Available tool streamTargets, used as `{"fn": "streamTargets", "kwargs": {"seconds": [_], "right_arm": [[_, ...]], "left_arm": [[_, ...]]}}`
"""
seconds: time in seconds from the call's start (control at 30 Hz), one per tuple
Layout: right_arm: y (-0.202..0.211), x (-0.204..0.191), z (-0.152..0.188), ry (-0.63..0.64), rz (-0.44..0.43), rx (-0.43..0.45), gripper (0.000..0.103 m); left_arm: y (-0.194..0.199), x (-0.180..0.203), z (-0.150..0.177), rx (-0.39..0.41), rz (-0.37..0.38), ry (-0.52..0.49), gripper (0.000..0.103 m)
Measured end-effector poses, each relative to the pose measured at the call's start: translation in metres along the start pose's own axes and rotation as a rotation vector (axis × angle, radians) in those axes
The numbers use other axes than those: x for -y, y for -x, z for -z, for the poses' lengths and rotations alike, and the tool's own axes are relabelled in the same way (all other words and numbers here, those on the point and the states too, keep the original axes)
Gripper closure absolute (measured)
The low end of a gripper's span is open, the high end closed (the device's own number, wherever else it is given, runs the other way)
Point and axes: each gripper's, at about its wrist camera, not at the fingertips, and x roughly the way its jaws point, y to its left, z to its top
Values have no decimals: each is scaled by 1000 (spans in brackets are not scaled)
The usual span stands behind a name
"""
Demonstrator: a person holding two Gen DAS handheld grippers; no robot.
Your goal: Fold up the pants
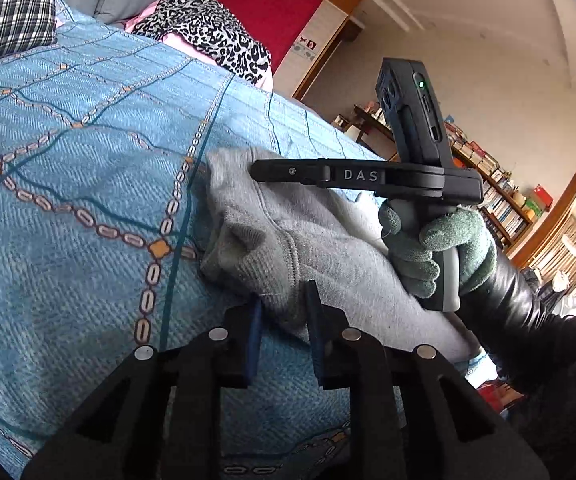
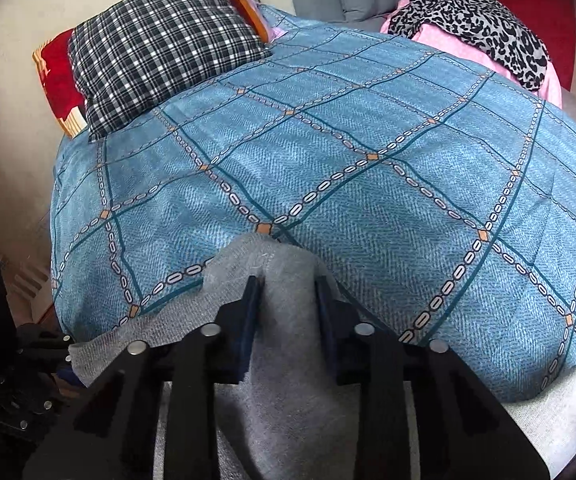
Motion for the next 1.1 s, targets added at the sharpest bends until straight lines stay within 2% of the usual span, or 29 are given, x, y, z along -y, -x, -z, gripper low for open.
{"fn": "streamTargets", "kwargs": {"seconds": [0.17, 0.3, 0.43, 0.53, 0.6, 0.63, 0.7, 0.8, 0.9, 1.0, 1.1], "right_arm": [[14, 11, -17, -54, 62, 98, 93], [-13, 19, -14, -61, 111, 50, 93], [-27, 25, -6, -76, 136, 34, 90], [-19, 20, -6, -55, 171, 65, 79], [-8, 17, -6, -47, 178, 97, 59], [1, 14, -5, -44, 178, 122, 54], [22, 9, -2, -31, 182, 174, 44], [53, 3, 8, -21, 190, 242, 35], [76, -1, 23, -17, 208, 271, 33], [92, -1, 46, -25, 241, 276, 33], [106, 2, 72, -43, 270, 274, 33]], "left_arm": [[0, -1, -18, 43, -34, -38, 85], [-18, -18, -16, -27, -62, 16, 85], [-13, -23, -5, -6, -40, 25, 85], [-13, -22, -8, -8, -50, 22, 84], [-10, -17, -10, -3, -68, 6, 84], [-10, -17, -14, 3, -82, -4, 84], [-3, -10, -15, 32, -136, -39, 83], [8, -2, -18, 73, -211, -75, 81], [18, 6, -27, 105, -248, -87, 81], [24, 22, -33, 137, -226, -108, 80], [25, 40, -30, 128, -176, -160, 80]]}}
